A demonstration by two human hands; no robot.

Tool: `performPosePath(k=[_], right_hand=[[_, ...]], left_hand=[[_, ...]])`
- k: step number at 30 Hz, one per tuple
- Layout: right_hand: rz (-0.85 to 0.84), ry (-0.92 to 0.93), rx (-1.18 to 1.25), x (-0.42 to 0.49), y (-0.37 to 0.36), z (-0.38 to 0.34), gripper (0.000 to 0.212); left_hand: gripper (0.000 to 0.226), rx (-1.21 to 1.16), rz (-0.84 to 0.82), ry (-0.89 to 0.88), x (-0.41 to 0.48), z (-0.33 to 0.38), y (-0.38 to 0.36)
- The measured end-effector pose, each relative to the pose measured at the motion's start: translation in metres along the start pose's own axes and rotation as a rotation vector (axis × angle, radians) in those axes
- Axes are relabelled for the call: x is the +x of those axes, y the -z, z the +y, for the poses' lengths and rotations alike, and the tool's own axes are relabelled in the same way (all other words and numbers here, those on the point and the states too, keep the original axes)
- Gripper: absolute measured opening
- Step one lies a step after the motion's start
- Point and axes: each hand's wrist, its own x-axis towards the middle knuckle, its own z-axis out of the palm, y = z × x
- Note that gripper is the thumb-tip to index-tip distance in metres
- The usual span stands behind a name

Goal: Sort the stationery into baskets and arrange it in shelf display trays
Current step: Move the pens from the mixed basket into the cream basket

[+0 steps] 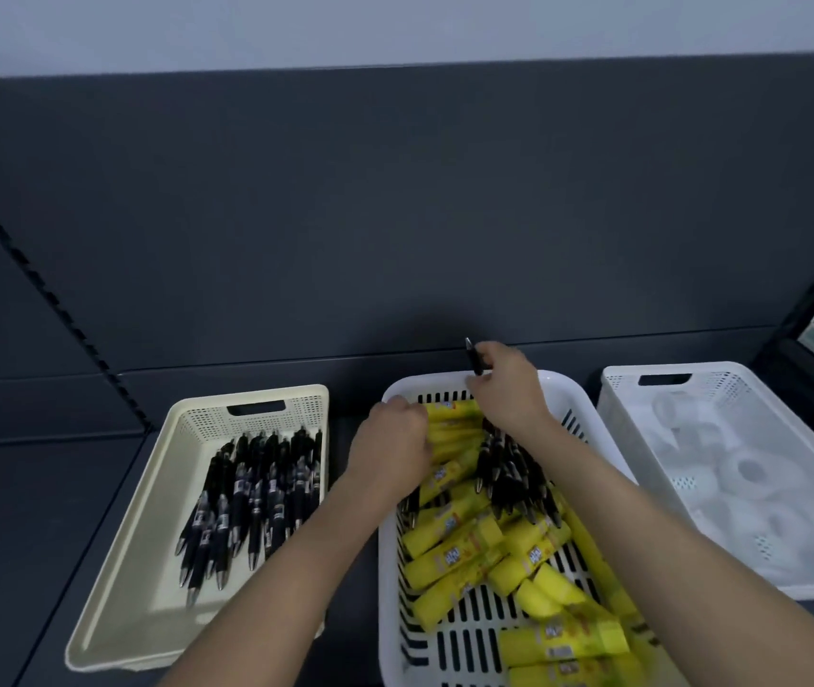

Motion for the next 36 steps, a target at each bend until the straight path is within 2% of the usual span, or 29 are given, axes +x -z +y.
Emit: performPosePath(k=[2,4,9,11,14,16,20,22,23,27,30,32,36], right_hand=[[-0.041,0.026,-0.014,0.006,-0.005,0.002,0.039],[-0.064,0.060,-0.044,0.008,-0.009,0.003,0.036],[-0.080,0.145,-0.050,-0.002,0.005,0.013,0.013],[-0.022,0.138,-0.009,-0.009,0.020,0.022,0.007],[0.063,0.091,0.010,-0.023,0.041,0.039,0.010],[0.056,0.056,0.024,-0.031,0.050,0.047,0.011],[-0.170,0.017,-0.113,-0.042,0.057,0.053,0.009],[-0.316,-0.019,-0.140,-0.046,0.060,0.053,0.015],[-0.381,-0.047,-0.120,-0.047,0.061,0.054,0.021],[-0.545,-0.086,-0.200,-0.050,0.058,0.061,0.034],[-0.531,-0.114,-0.170,-0.050,0.048,0.067,0.040],[-0.476,-0.161,-0.120,-0.047,0.043,0.067,0.041],[-0.405,-0.256,-0.014,-0.044,0.036,0.065,0.032]], left_hand=[[0.011,0.195,-0.065,0.000,0.005,0.009,-0.002],[0.015,0.309,-0.130,0.031,0.012,0.019,-0.004],[0.026,0.332,-0.253,0.123,0.030,0.035,-0.020],[0.031,0.285,-0.284,0.147,0.031,0.038,-0.026],[0.034,0.148,-0.275,0.216,0.032,0.037,-0.028],[0.031,0.078,-0.273,0.266,0.032,0.034,-0.025],[0.030,0.019,-0.355,0.304,0.035,0.033,-0.019],[0.014,-0.076,-0.370,0.332,0.035,0.031,-0.022],[0.004,-0.147,-0.340,0.355,0.033,0.031,-0.023],[0.011,-0.532,-0.110,0.476,0.022,0.035,-0.032],[0.012,-0.662,-0.038,0.442,0.018,0.049,-0.032],[0.014,-0.641,-0.042,0.407,0.019,0.060,-0.030],[0.040,-0.562,-0.154,0.370,0.025,0.071,-0.031]])
